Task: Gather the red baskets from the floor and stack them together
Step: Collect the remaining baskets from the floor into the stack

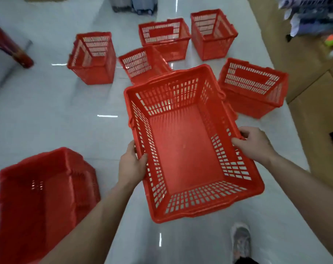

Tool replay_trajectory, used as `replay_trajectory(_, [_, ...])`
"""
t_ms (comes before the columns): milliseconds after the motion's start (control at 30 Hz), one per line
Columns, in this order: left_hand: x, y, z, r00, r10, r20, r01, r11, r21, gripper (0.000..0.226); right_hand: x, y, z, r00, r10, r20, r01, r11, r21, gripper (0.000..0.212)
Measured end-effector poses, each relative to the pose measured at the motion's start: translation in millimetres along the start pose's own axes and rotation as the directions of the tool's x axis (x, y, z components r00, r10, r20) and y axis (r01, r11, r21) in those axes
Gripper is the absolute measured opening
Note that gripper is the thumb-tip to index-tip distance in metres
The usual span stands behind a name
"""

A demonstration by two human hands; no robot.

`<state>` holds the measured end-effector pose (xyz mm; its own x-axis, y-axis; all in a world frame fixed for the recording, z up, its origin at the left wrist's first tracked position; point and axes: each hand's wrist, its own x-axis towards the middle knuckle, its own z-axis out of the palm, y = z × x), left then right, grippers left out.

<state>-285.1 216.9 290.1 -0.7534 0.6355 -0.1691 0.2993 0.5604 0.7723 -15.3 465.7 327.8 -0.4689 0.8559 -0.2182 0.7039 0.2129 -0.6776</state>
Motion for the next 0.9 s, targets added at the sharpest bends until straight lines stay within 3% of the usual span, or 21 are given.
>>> replay_trajectory(233, [-16,-147,-212,0.953,-0.129,-0.273,0.161,0.982,0.1,0.05,-24,-170,203,0.962,-0.181,0.205,0.168,0.983,0.079,0.016])
replay_trajectory(433, [-61,-265,-339,0.867,-0.249,-0.431,0.323,0.94,0.106,0.05,-78,-278,351,0.915,-0.269,0.302,0.224,0.959,0.174,0.018])
replay_trajectory(533, [-86,-306,-383,0.802,-0.303,-0.514,0.378,0.925,0.045,0.042,-108,-317,401,0.882,-0.296,0.366,0.243,0.952,0.184,0.019])
replay_trajectory(667, [-109,-341,-419,0.74,-0.424,-0.521,0.454,0.888,-0.077,0.04,-143,-352,444,0.87,-0.303,0.389,0.252,0.951,0.178,0.009])
replay_trajectory(900, [-111,-375,-440,0.705,-0.435,-0.559,0.455,0.883,-0.114,0.037,-167,-356,483,0.859,-0.263,0.439,0.229,0.965,0.129,0.008])
